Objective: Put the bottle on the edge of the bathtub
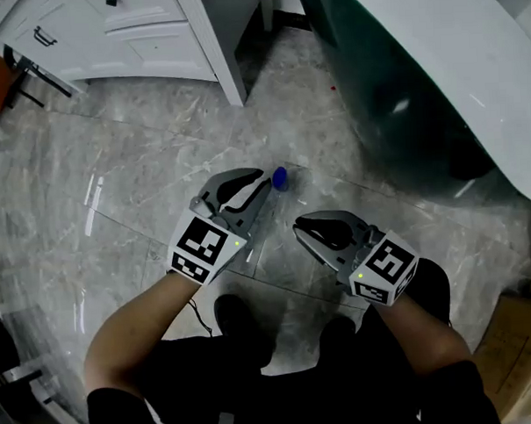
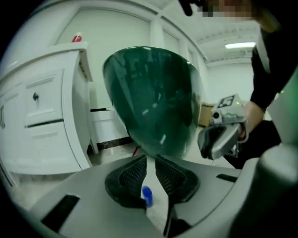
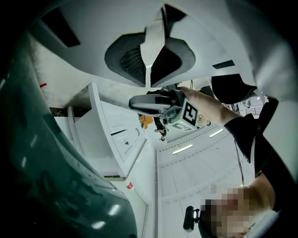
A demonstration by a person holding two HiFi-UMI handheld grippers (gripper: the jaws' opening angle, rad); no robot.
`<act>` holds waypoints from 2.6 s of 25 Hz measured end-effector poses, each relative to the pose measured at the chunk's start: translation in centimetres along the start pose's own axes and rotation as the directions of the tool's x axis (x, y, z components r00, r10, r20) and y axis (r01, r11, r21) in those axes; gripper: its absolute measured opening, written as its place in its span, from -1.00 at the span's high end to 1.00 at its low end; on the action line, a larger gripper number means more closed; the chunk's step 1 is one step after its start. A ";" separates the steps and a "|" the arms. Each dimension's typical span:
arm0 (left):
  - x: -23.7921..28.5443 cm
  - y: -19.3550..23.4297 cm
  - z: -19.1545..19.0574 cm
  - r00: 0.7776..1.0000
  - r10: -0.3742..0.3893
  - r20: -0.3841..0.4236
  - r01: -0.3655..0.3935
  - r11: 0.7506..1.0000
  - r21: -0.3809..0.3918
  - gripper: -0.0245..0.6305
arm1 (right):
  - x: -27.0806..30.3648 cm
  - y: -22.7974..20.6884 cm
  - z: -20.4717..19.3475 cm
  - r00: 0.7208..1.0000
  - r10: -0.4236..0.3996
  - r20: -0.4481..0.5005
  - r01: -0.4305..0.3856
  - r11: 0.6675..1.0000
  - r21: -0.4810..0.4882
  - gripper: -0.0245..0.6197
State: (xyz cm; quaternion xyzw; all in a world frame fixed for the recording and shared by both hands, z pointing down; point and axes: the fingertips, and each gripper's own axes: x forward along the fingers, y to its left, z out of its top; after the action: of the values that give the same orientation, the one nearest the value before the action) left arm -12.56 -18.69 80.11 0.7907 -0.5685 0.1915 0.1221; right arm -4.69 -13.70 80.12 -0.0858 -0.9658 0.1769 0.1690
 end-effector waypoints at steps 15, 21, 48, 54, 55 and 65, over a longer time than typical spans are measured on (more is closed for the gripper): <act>-14.9 2.3 11.4 0.954 0.169 0.248 -0.166 0.986 -0.033 0.76 | 0.2 2.5 7.4 0.993 -0.051 0.110 0.045 0.997 0.057 0.77; -20.5 3.3 16.2 0.944 0.207 0.257 -0.180 0.976 -0.123 0.84 | -0.2 6.4 14.9 0.990 -0.086 0.109 0.074 0.991 0.110 0.77; -40.3 -11.1 56.9 0.965 0.120 0.233 -0.046 0.953 -0.300 0.87 | -26.7 32.9 53.7 0.977 -0.139 0.165 0.122 0.987 0.109 0.78; -42.9 -13.0 62.5 0.954 0.136 0.265 -0.046 0.946 -0.322 0.87 | -32.2 35.4 56.5 0.950 -0.188 0.247 0.171 0.981 0.091 0.78; -43.4 -13.4 63.5 0.950 0.135 0.281 -0.041 0.948 -0.317 0.87 | -32.9 35.7 56.8 0.947 -0.195 0.256 0.177 0.980 0.091 0.78; -46.0 -13.7 66.7 0.958 0.055 0.282 0.000 0.981 -0.193 0.87 | -35.4 39.1 63.8 0.901 -0.218 0.375 0.241 0.970 -0.016 0.83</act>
State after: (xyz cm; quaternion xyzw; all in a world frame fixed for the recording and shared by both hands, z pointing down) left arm -1.52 -2.48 0.31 0.7866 -0.6069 0.0216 0.1114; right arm 9.50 -5.54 -1.07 0.0584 -0.9886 0.1387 0.0007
